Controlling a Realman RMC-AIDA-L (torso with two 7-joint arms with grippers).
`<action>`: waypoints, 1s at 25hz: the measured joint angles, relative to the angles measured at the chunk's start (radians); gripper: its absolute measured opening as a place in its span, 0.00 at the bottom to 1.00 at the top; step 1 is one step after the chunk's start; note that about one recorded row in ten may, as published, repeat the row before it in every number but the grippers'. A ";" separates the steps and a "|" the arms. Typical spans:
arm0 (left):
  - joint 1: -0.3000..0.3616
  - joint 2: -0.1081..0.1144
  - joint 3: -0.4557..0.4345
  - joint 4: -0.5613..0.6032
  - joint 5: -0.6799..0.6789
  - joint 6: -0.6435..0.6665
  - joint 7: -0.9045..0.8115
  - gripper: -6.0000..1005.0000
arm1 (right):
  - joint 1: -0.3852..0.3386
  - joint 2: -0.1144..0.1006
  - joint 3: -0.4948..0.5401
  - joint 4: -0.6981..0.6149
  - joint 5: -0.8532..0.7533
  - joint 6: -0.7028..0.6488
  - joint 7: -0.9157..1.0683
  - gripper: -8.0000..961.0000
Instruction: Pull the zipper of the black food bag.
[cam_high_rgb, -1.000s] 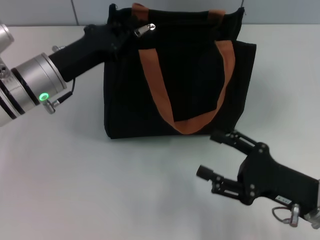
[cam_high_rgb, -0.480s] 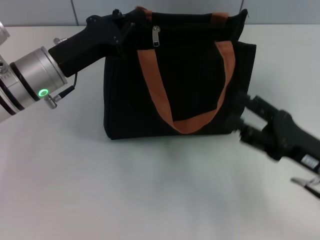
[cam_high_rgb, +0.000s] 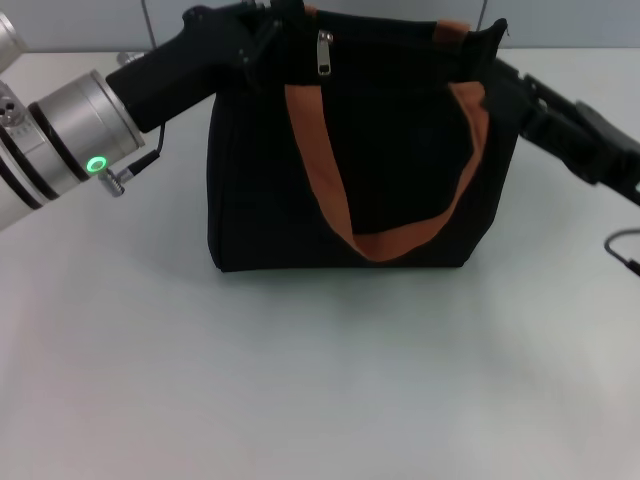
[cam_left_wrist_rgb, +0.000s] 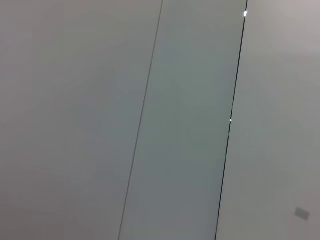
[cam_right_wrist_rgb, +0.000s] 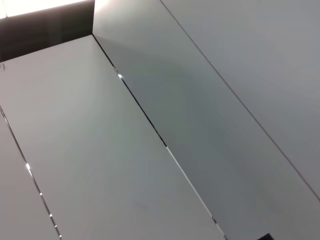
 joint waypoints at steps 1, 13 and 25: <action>0.000 0.000 0.000 0.000 0.000 0.000 0.000 0.03 | 0.000 0.000 0.000 0.000 0.000 0.000 0.000 0.71; -0.060 -0.001 0.017 -0.030 -0.025 0.006 0.002 0.03 | 0.035 0.007 0.004 0.141 0.085 0.098 -0.134 0.59; -0.087 -0.001 0.022 -0.052 -0.025 0.006 0.002 0.03 | 0.090 0.009 0.001 0.234 0.097 0.278 -0.155 0.37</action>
